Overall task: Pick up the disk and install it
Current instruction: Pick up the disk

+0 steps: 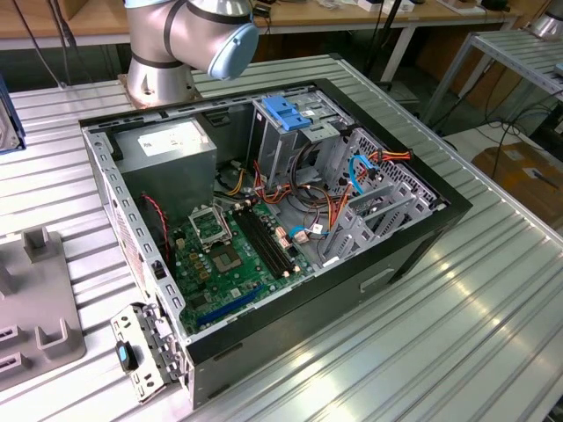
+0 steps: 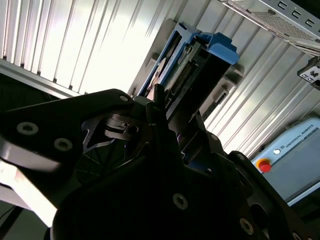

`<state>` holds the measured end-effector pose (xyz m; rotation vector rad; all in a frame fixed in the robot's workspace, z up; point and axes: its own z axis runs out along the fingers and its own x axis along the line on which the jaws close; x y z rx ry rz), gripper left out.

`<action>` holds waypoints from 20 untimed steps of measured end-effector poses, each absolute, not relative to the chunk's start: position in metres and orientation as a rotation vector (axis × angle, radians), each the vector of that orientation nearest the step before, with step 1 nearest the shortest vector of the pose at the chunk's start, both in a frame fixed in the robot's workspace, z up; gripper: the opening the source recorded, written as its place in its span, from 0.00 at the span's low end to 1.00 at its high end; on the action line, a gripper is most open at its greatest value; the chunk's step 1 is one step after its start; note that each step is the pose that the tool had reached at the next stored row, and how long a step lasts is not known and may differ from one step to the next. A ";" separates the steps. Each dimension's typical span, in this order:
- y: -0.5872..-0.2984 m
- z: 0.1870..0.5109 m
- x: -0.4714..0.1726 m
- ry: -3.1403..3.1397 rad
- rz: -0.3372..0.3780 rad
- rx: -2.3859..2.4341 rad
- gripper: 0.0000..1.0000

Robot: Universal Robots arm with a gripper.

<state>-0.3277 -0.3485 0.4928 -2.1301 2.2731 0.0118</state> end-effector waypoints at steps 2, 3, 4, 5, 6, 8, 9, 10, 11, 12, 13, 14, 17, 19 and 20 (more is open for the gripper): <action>-0.349 0.493 -0.327 2.273 0.012 -2.130 0.35; -0.349 0.493 -0.326 2.273 0.012 -2.130 0.35; -0.349 0.493 -0.324 2.273 0.012 -2.130 0.35; -0.349 0.493 -0.323 2.273 0.012 -2.130 0.35; -0.349 0.493 -0.323 2.273 0.012 -2.130 0.35; -0.349 0.493 -0.323 2.273 0.012 -2.130 0.35; -0.349 0.493 -0.323 2.273 0.012 -2.130 0.35; -0.349 0.493 -0.323 2.273 0.012 -2.130 0.35; -0.349 0.493 -0.323 2.273 0.012 -2.130 0.35; -0.349 0.493 -0.323 2.273 0.012 -2.130 0.35; -0.349 0.493 -0.323 2.273 0.012 -2.130 0.35; -0.349 0.493 -0.322 2.273 0.012 -2.130 0.35; -0.349 0.493 -0.321 2.273 0.012 -2.130 0.35; -0.349 0.493 -0.318 2.273 0.012 -2.130 0.35; -0.349 0.493 -0.317 2.273 0.012 -2.130 0.35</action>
